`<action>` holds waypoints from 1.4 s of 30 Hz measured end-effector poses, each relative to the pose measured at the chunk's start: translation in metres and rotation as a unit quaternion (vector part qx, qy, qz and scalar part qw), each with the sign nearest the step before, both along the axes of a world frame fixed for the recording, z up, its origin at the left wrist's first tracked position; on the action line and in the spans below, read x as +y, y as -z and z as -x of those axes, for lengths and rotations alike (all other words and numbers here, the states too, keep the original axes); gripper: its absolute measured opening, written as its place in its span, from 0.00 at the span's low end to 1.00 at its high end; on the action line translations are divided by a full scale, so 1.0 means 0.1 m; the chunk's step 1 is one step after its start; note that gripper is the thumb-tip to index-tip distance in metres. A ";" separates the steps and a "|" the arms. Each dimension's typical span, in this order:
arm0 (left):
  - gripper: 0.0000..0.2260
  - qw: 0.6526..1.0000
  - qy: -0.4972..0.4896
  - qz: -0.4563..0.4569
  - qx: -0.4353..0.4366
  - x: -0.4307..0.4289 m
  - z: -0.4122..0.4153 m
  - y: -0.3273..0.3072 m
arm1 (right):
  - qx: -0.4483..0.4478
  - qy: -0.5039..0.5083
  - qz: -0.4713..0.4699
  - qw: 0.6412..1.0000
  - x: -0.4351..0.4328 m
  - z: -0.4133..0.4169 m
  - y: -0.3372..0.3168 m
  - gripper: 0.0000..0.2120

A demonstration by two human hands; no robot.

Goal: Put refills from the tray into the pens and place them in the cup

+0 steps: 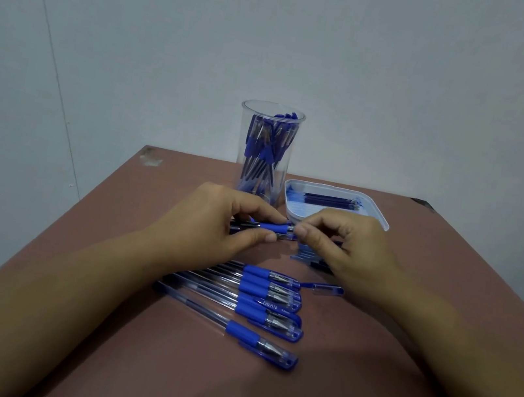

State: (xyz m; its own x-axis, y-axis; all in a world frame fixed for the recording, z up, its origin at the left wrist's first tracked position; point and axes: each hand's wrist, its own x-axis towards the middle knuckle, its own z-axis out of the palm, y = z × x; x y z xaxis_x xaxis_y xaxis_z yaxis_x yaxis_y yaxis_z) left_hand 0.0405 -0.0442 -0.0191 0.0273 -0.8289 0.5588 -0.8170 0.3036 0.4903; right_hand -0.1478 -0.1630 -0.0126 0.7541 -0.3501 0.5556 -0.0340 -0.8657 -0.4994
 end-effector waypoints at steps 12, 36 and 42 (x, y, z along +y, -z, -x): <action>0.11 1.000 -0.002 0.011 -0.006 0.01 -0.01 -0.02 | -0.016 0.014 0.071 0.997 -0.09 0.01 0.03 0.04; 0.11 1.000 0.005 0.016 -0.011 0.00 0.01 -0.01 | -0.026 -0.016 0.083 0.996 -0.09 0.03 0.02 0.12; 0.11 1.000 0.007 0.019 -0.009 0.00 0.01 0.00 | -0.008 -0.001 0.070 0.998 -0.12 0.03 0.05 0.05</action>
